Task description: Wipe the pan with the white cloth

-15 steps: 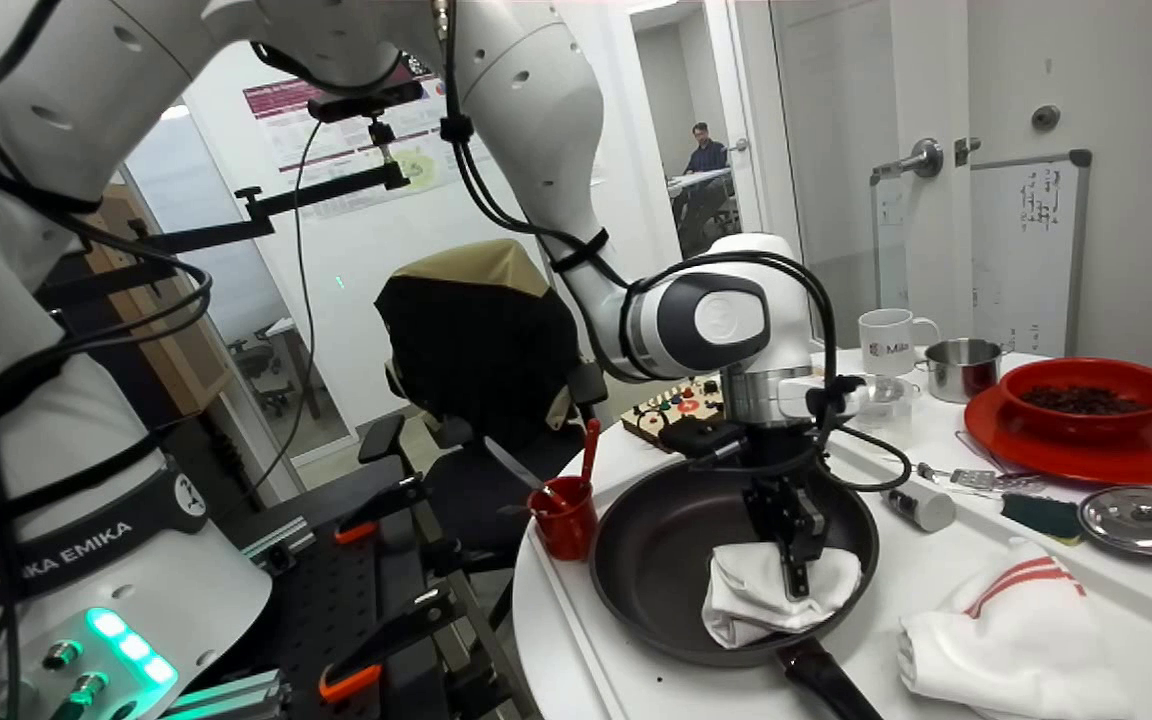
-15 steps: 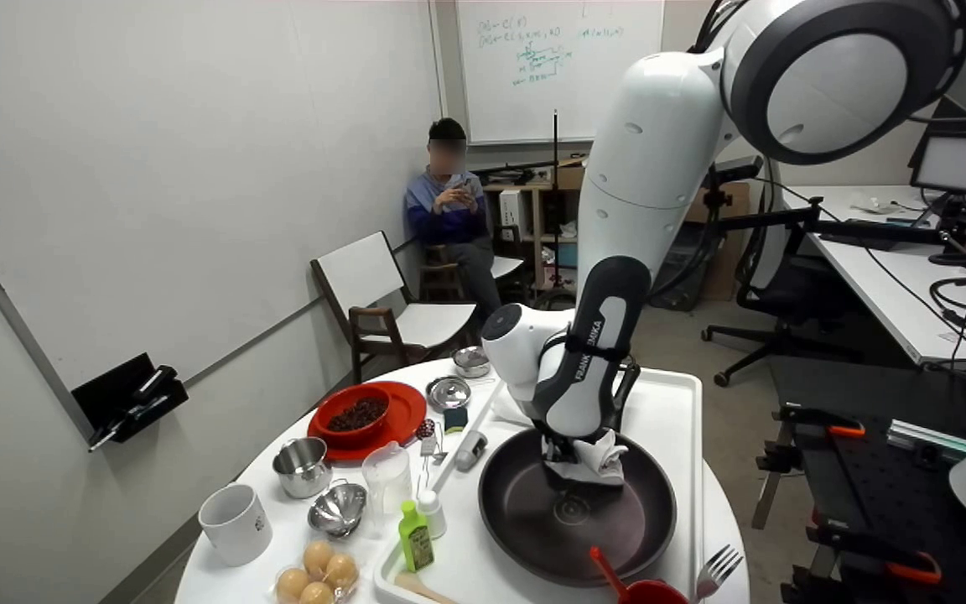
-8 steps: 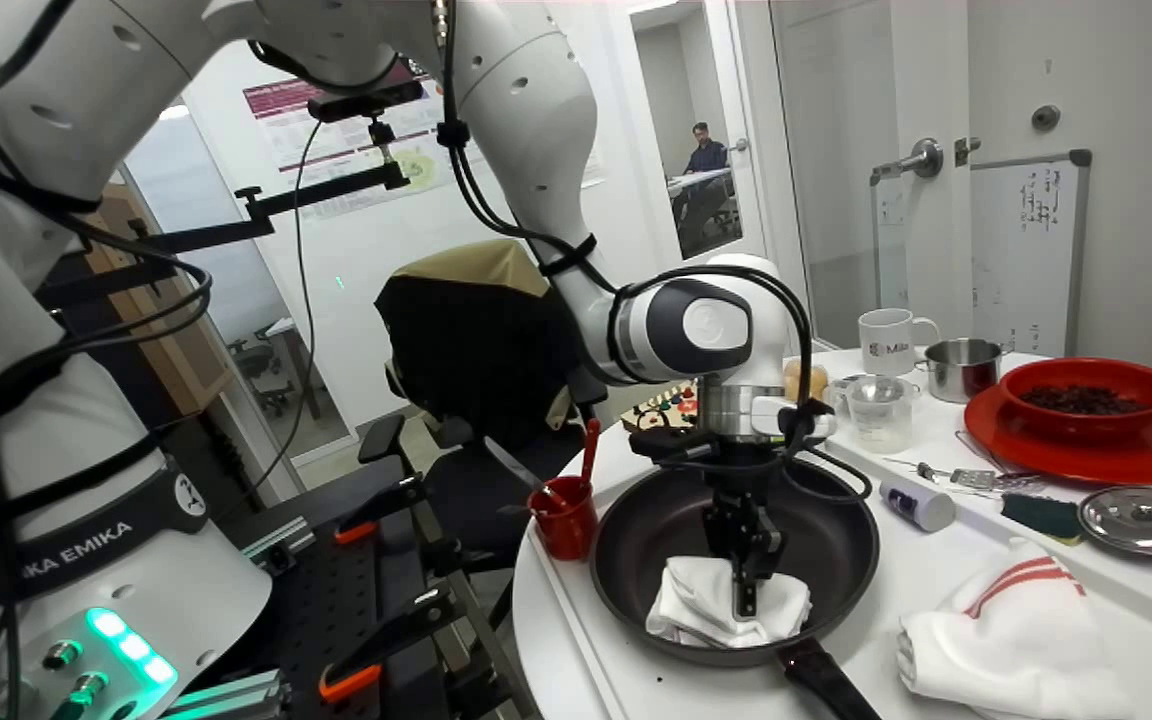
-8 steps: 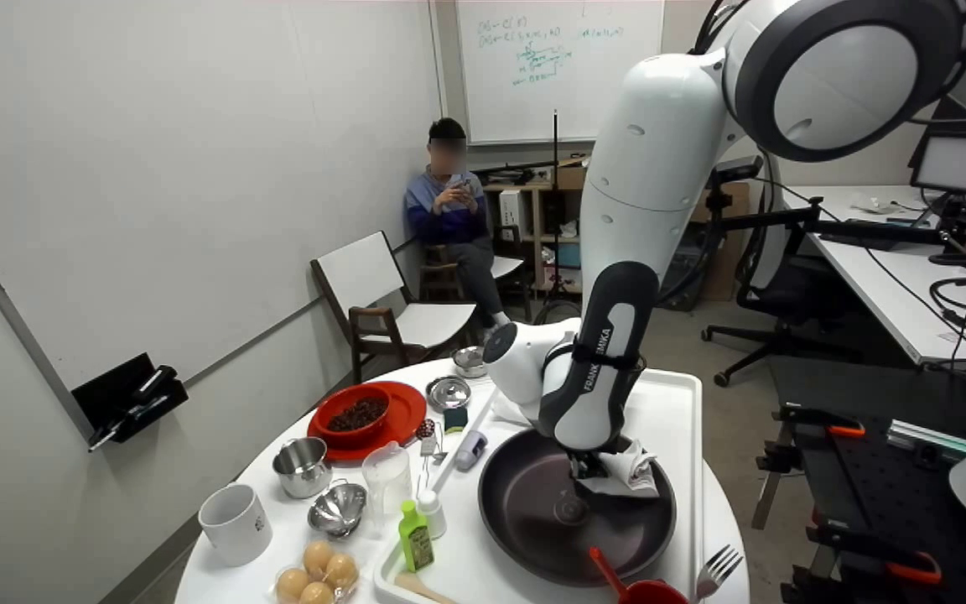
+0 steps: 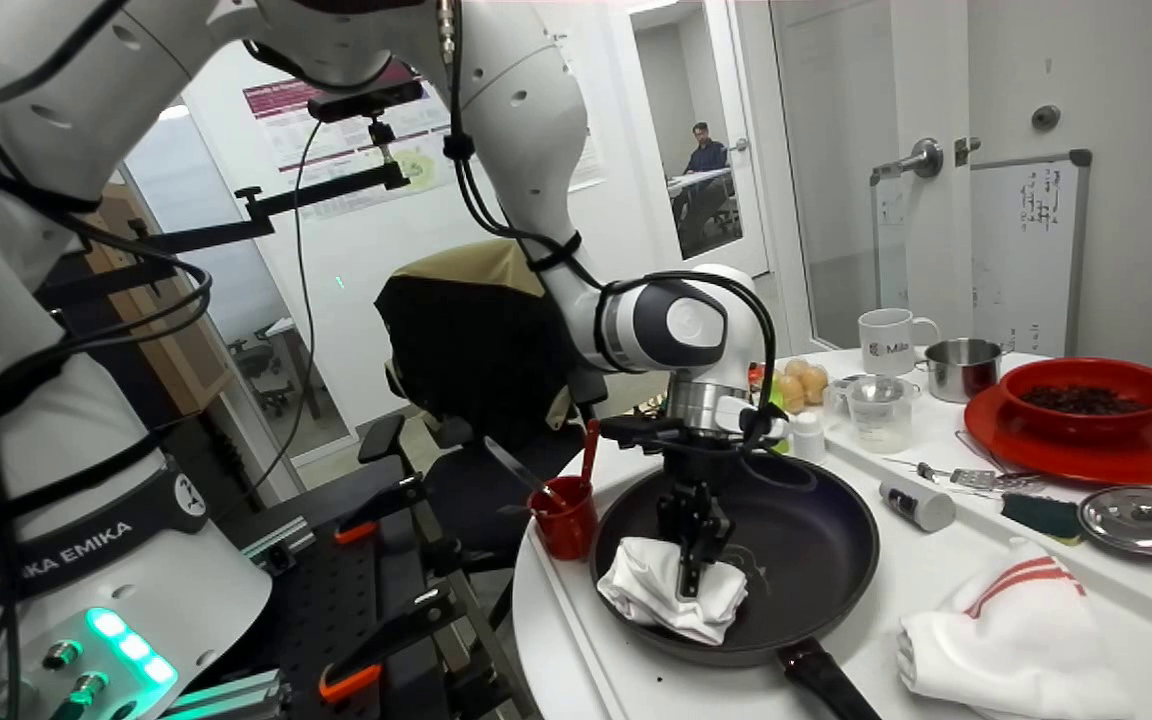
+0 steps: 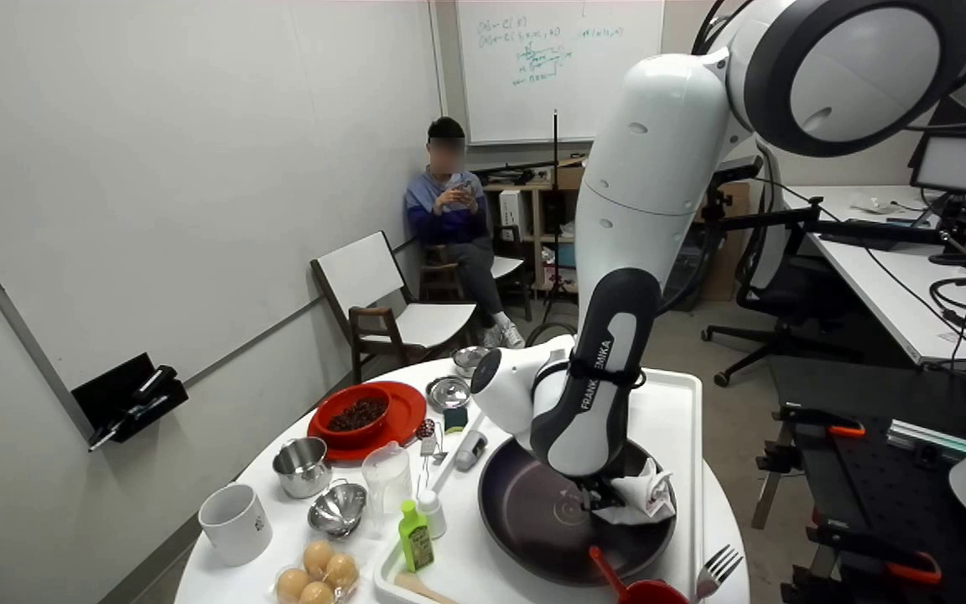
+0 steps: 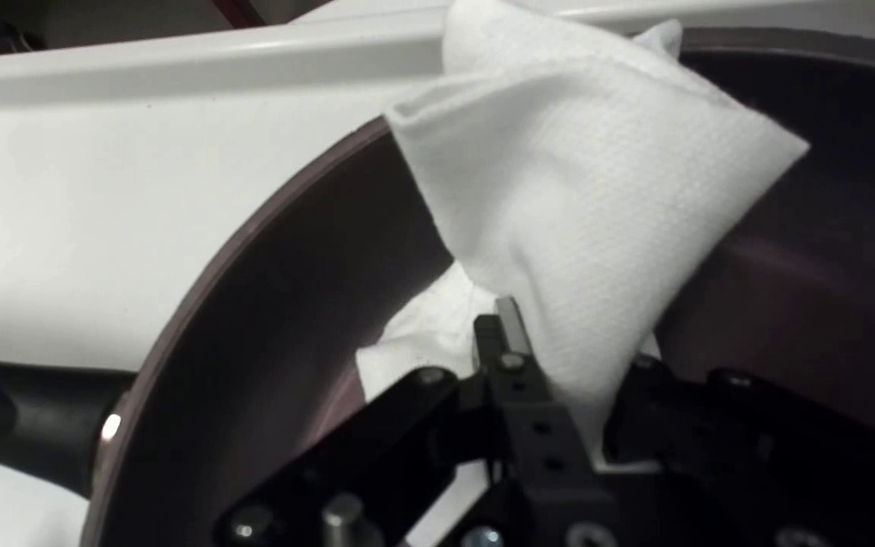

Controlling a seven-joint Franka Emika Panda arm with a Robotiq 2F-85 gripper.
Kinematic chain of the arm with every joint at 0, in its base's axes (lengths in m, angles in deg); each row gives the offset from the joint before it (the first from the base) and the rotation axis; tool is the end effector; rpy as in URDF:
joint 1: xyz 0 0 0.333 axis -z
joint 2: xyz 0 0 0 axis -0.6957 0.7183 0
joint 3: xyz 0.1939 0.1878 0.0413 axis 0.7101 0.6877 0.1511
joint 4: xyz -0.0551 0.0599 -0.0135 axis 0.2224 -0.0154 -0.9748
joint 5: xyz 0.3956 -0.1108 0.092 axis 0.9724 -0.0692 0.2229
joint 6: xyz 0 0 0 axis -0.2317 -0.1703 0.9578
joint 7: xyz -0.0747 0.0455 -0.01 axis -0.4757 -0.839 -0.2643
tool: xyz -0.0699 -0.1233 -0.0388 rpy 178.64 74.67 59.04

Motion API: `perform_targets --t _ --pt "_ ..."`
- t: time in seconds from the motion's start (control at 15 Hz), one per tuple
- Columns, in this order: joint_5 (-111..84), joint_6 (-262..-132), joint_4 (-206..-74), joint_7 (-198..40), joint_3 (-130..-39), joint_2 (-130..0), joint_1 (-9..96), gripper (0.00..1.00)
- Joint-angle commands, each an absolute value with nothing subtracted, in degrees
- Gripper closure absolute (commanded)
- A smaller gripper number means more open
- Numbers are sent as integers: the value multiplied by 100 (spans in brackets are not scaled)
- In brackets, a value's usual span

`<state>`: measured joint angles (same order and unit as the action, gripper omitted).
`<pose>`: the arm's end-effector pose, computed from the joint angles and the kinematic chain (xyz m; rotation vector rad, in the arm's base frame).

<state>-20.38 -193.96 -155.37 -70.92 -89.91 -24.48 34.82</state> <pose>0.4624 -0.0398 -0.1258 2.7325 -0.0571 -0.7663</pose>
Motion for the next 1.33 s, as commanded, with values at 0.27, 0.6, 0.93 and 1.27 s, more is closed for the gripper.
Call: perform_targets --t 0.27,0.6,0.93,1.27 --pt "-2086 -19129 -15341 -7088 -8705 -2409 3433 91" --pt "-2045 -19228 -15246 -7067 -8542 -2399 3374 91" --pt "-2019 -19435 -15148 -7088 -8359 -2369 3299 91" --pt "-2012 -19814 -15101 -7095 -8283 -2357 3229 91"
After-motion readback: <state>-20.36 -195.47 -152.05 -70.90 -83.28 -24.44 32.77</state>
